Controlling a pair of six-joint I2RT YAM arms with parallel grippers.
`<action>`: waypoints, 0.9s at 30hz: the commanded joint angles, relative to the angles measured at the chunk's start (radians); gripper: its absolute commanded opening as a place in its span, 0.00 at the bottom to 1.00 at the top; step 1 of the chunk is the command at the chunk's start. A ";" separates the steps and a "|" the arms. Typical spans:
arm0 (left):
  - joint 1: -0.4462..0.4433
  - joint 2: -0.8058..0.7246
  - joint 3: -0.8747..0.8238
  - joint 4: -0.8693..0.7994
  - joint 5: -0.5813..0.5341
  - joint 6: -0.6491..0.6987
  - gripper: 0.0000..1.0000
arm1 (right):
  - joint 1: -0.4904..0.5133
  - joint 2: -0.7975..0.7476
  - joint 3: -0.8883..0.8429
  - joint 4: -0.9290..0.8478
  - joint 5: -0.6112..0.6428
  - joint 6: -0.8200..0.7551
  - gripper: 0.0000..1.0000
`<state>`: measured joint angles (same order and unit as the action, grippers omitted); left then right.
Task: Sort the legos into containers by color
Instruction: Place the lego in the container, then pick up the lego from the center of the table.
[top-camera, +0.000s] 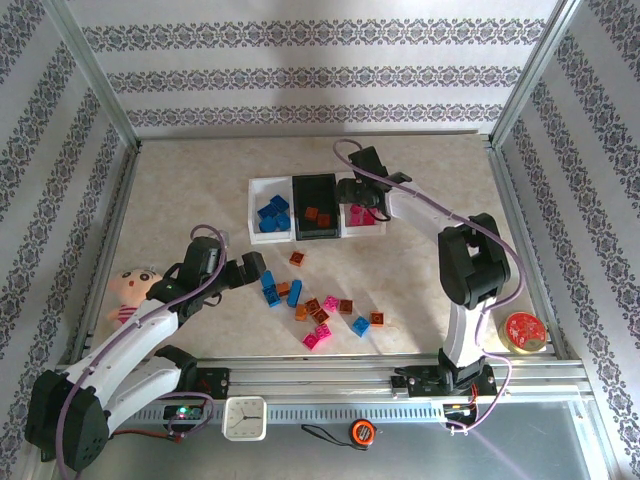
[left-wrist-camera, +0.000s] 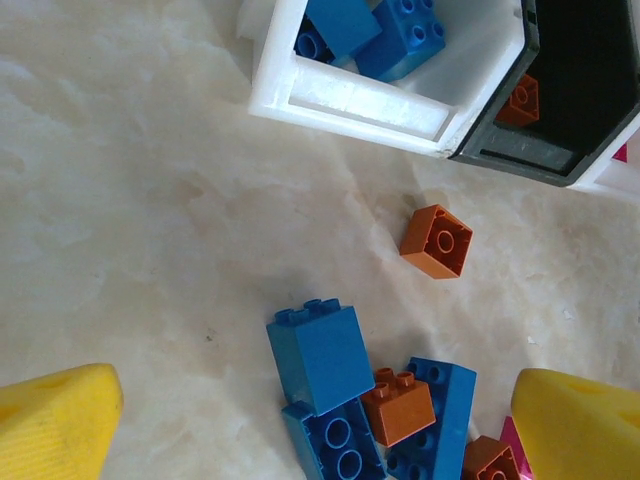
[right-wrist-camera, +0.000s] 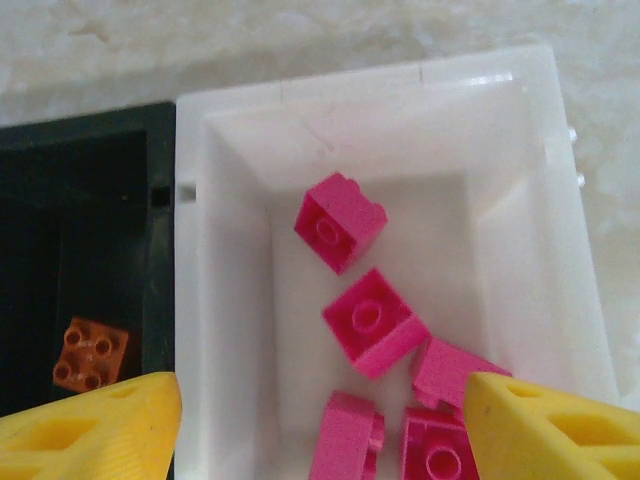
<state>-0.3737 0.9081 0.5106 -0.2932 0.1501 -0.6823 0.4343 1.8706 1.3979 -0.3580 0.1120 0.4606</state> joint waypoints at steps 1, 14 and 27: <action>-0.009 0.011 -0.002 -0.038 0.018 0.034 0.95 | 0.025 -0.108 -0.080 0.028 -0.032 0.014 0.75; -0.126 0.331 0.086 0.049 -0.013 0.077 0.81 | 0.066 -0.278 -0.297 0.083 -0.067 0.021 0.75; -0.137 0.566 0.140 0.163 -0.039 0.054 0.55 | 0.070 -0.360 -0.354 0.094 -0.075 0.009 0.75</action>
<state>-0.4969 1.4372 0.6327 -0.1982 0.0902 -0.6304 0.5003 1.5375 1.0695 -0.2836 0.0429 0.4675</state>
